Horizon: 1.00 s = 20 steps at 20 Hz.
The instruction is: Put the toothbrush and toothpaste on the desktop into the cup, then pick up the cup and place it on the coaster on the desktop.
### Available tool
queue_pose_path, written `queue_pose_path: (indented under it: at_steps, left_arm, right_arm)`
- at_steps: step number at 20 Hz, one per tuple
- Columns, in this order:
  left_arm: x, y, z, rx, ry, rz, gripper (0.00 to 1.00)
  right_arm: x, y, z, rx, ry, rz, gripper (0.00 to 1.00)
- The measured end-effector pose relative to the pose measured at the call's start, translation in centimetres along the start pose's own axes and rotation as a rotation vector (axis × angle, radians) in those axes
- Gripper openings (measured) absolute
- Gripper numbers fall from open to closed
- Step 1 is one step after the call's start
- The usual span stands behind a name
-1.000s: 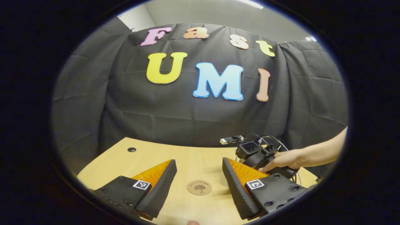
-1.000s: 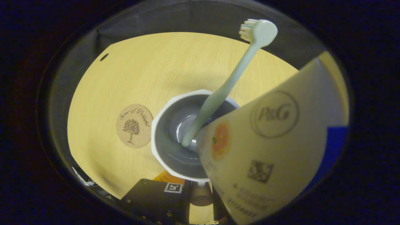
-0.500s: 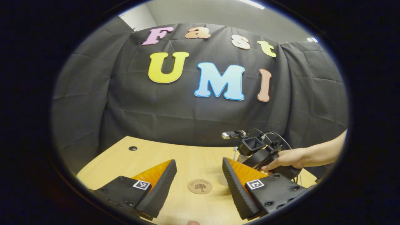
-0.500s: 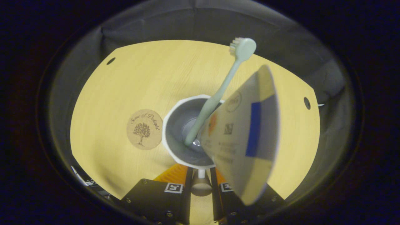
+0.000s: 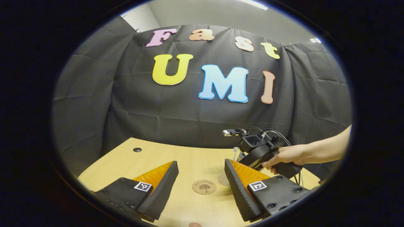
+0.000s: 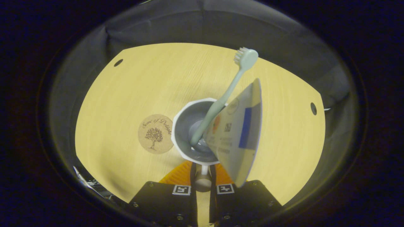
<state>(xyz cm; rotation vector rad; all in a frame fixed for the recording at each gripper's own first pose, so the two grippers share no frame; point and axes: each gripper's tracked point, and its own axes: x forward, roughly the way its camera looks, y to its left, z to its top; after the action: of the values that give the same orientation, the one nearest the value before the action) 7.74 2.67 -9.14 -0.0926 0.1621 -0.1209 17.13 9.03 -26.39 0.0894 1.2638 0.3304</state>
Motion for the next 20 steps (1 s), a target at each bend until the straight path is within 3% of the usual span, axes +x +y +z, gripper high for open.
queue_pose_path:
  at_steps: [2, 3, 4, 10, 11, 13, 19, 20]
  left_arm:
    - [-0.1, 0.0, 0.0, 0.004, 0.001, 0.000, 0.92]
    - [-0.1, 0.1, 0.0, 0.005, 0.000, 0.002, 0.95]
    - [-0.2, 0.1, 0.1, 0.003, -0.001, 0.003, 0.99]
    - [-0.9, 0.7, -0.3, -0.004, 0.005, 0.014, 0.99]
    - [-1.1, 0.9, -0.3, -0.004, 0.005, 0.016, 0.95]
    - [-1.5, 1.3, -0.3, -0.005, 0.003, 0.021, 0.99]
    - [-2.3, 2.3, -0.5, -0.013, 0.003, 0.037, 0.95]
    - [-2.5, 2.3, -0.4, -0.013, 0.002, 0.040, 0.99]
  right_arm:
    - [-0.2, 0.8, 0.1, 0.038, -0.010, 0.038, 0.11]
    - [-0.3, 0.9, 0.0, 0.035, -0.011, 0.042, 0.11]
    - [-0.4, 1.0, 0.1, 0.022, -0.016, 0.040, 0.11]
    - [-2.1, 3.5, 0.7, -0.024, -0.033, 0.073, 0.11]
    - [-2.1, 3.7, 0.7, -0.036, -0.031, 0.078, 0.11]
    - [-1.6, 4.0, 0.5, -0.053, -0.032, 0.078, 0.11]
    - [-0.7, 5.7, 0.7, -0.094, -0.020, 0.083, 0.11]
    - [-0.6, 6.0, 0.8, -0.102, -0.017, 0.080, 0.11]
